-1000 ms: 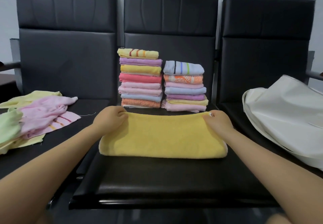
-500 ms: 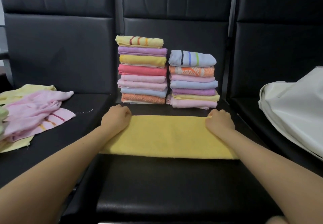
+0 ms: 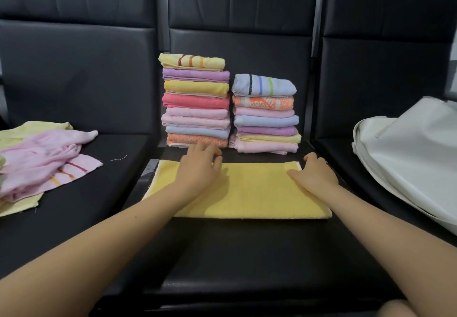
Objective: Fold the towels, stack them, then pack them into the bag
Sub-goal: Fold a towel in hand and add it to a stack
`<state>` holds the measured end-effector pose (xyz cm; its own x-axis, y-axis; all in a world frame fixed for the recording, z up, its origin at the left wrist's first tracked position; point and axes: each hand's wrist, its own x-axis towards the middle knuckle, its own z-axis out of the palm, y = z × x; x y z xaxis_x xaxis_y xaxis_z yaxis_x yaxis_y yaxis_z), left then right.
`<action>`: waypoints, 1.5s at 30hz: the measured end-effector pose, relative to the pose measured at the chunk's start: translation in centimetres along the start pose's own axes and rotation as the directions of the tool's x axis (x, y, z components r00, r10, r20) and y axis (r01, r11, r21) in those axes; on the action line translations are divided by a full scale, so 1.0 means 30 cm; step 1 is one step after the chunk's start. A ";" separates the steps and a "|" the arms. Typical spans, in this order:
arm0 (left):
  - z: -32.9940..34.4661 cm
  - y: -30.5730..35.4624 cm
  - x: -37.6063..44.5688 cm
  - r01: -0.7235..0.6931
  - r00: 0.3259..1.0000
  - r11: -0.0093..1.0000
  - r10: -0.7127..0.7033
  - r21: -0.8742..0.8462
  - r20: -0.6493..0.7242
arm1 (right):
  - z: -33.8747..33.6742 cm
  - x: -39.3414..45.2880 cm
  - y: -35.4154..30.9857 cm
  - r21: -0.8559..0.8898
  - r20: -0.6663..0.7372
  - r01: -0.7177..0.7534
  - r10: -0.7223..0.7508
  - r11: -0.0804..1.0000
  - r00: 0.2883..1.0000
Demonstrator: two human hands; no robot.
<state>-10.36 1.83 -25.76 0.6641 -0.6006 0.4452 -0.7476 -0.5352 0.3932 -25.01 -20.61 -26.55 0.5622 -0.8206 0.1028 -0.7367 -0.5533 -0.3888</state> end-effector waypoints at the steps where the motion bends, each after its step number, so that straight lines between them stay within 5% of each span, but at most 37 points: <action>1: 0.009 0.038 -0.010 -0.007 0.999 0.999 0.009 -0.039 0.035 | -0.006 -0.009 0.012 0.011 -0.001 -0.019 0.019 1.000 1.000; 11: 0.108 0.163 -0.113 -0.115 0.887 0.984 0.041 0.134 0.460 | -0.078 -0.132 0.022 -0.080 0.193 -0.075 0.089 0.994 0.977; 13: 0.122 0.153 -0.128 -0.156 0.883 0.968 0.048 0.195 0.467 | -0.084 -0.143 0.020 0.036 0.230 -0.057 0.048 0.998 0.972; 16: 0.130 0.142 -0.118 -0.132 0.901 0.979 0.052 0.156 0.432 | -0.103 -0.160 0.005 0.458 0.291 -0.106 -0.036 0.883 0.956; 20: 0.098 0.125 -0.092 0.075 0.956 0.971 -0.006 -0.228 0.292 | -0.135 -0.182 -0.070 0.740 0.278 -0.155 -0.088 0.655 0.956; 22: 0.065 0.123 -0.067 0.310 0.940 0.820 -0.187 -0.481 0.286 | -0.147 -0.189 -0.126 0.781 0.237 -0.110 -0.129 0.615 0.963; 24: 0.031 0.128 -0.047 0.523 0.852 0.535 -0.343 -0.664 0.395 | -0.143 -0.204 -0.187 0.797 0.215 -0.063 -0.185 0.600 0.959; 26: 0.007 0.123 -0.038 0.627 0.765 0.250 -0.377 -0.738 0.522 | -0.124 -0.232 -0.250 0.795 0.234 -0.037 -0.250 0.605 0.939; 28: -0.003 0.111 -0.044 0.657 0.730 0.133 -0.361 -0.742 0.581 | -0.096 -0.259 -0.299 0.796 0.327 -0.079 -0.316 0.601 0.891; 31: 0.018 0.092 -0.046 0.657 0.746 0.277 -0.373 -0.701 0.552 | -0.053 -0.285 -0.336 0.793 0.401 -0.141 -0.332 0.593 0.854; 33: 0.025 0.089 -0.044 0.639 0.768 0.401 -0.389 -0.657 0.509 | -0.017 -0.267 -0.323 0.656 0.217 0.108 -0.324 0.747 0.921; 36: 0.021 0.091 -0.046 0.583 0.812 0.561 -0.384 -0.588 0.439 | 0.030 -0.238 -0.278 0.170 0.066 0.457 -0.473 0.873 0.879; 41: 0.020 0.081 -0.081 0.335 0.929 0.877 -0.248 -0.344 0.274 | 0.078 -0.225 -0.267 0.135 0.251 0.391 -0.413 0.910 0.875; 45: 0.015 0.047 -0.095 0.062 0.969 0.990 -0.091 0.126 0.232 | 0.102 -0.218 -0.279 0.081 0.311 0.373 -0.379 0.924 0.871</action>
<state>-13.30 2.53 -26.84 0.7114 -0.6709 0.2092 -0.6985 -0.6424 0.3153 -21.37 -10.17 -26.75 0.8863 -0.4607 -0.0477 -0.4403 -0.8061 -0.3954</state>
